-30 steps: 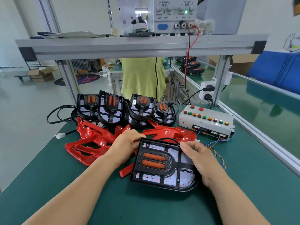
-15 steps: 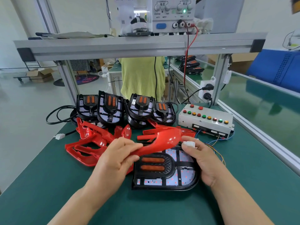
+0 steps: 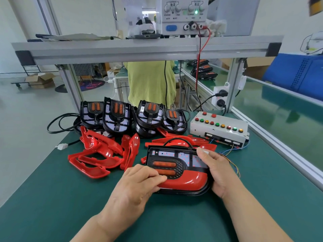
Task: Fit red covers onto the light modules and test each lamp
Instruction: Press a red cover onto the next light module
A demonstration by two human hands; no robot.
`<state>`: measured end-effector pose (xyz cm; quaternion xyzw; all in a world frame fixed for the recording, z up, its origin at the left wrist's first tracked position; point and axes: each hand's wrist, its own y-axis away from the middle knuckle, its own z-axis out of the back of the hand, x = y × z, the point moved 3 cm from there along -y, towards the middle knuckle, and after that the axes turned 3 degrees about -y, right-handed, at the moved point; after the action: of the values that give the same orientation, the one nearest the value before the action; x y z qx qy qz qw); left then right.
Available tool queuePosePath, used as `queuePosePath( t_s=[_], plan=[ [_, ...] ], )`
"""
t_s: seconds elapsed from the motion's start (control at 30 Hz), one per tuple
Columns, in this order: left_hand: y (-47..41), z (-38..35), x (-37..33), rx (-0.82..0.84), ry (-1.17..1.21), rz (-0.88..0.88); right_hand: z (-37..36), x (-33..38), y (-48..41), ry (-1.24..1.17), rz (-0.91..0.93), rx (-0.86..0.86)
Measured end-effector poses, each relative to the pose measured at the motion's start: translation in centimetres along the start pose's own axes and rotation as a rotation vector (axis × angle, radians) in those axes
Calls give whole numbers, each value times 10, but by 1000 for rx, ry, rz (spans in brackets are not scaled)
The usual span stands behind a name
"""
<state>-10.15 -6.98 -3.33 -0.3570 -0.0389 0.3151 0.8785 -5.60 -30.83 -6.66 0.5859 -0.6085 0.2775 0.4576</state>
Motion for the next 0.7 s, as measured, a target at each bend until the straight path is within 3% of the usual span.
queuePosePath(
  t_s=[0.53, 0.7],
  plan=[
    [-1, -6, -7, 60, -4, -11, -4, 3, 2, -104, -57, 200],
    [-1, -5, -8, 61, 38, -15, -3, 5, 1, -146, -80, 189]
  ],
)
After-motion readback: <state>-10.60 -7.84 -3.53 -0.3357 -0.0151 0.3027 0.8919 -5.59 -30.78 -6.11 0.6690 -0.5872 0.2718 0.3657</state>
